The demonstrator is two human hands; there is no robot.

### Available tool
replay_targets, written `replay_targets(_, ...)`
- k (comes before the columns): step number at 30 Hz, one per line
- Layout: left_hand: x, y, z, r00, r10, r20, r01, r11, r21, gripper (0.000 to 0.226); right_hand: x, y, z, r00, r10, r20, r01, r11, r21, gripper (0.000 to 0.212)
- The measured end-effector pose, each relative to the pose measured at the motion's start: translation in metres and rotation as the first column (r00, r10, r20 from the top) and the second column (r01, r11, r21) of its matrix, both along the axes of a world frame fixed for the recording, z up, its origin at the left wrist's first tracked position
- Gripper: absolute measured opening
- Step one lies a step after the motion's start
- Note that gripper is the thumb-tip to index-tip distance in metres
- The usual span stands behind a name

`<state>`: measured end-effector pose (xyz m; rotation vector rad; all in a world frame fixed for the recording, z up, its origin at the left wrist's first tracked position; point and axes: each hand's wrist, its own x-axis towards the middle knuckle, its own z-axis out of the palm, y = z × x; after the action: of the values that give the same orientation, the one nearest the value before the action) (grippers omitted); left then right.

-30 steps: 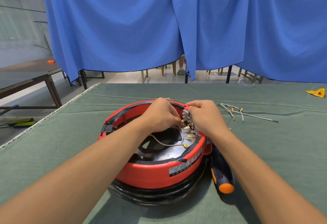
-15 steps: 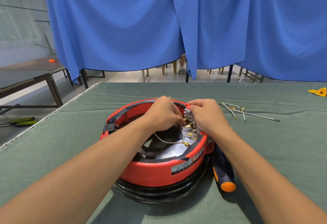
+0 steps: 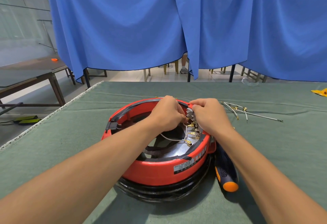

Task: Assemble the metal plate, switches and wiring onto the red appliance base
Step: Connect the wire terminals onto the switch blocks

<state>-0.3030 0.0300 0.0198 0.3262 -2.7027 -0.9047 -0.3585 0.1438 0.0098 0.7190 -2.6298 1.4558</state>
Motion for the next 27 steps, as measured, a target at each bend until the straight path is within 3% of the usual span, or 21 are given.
replay_targets(16, 0.0001, 0.0067, 0.0030, 0.999, 0.040, 0.009, -0.039, 0.990, -0.134, 0.011, -0.0005, 0.0007, -0.0009, 1.000, 0.006, -0.011, -0.007, 1.000, -0.013, 0.029)
replay_targets(27, 0.0015, 0.0070, 0.0037, 0.999, 0.031, 0.036, -0.026, 0.990, -0.137, 0.013, -0.0031, -0.0006, -0.0044, 1.000, 0.018, 0.023, -0.018, 0.999, -0.027, 0.030)
